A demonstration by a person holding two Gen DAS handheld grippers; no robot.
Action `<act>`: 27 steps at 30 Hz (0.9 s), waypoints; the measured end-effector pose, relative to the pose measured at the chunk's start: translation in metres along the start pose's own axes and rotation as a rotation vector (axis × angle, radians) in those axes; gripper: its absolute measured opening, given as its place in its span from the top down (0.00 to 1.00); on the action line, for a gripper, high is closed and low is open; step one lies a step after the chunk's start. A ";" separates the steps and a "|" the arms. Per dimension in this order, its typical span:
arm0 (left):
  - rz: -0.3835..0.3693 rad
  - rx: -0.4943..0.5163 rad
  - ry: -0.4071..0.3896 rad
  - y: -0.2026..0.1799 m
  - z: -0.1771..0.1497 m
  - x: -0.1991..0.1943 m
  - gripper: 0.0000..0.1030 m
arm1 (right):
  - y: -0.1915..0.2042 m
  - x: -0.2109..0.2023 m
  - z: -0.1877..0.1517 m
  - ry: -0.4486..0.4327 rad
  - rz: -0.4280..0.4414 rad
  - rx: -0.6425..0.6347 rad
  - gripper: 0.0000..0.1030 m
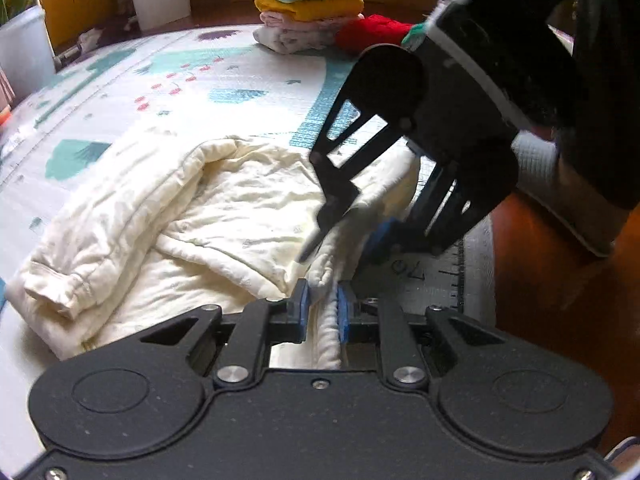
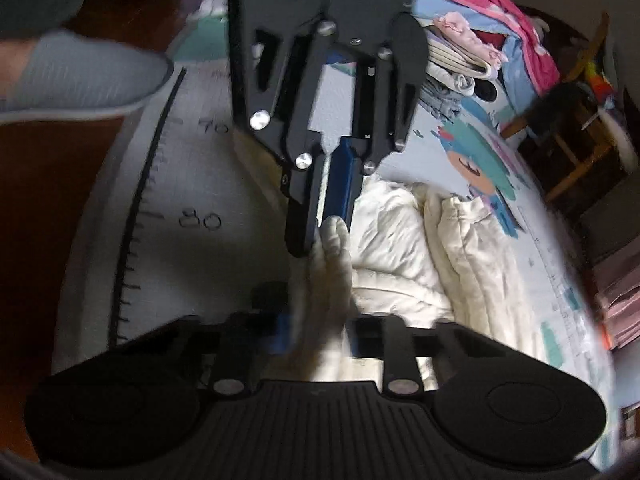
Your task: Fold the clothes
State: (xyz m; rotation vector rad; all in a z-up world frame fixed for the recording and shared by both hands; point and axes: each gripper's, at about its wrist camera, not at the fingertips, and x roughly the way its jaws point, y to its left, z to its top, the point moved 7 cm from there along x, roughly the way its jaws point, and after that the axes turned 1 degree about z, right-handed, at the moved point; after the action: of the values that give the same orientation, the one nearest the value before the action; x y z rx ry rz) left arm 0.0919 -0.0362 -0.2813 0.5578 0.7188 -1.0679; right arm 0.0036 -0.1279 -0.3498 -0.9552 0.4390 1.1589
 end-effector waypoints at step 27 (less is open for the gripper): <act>-0.079 0.422 0.018 -0.077 -0.014 -0.043 0.78 | -0.016 -0.038 0.013 -0.002 0.683 0.412 0.81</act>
State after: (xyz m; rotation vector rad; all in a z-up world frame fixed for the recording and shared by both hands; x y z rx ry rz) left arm 0.0043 -0.0311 -0.2624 0.9061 0.5340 -1.3003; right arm 0.0020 -0.1407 -0.3084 -0.4421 1.0097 1.5932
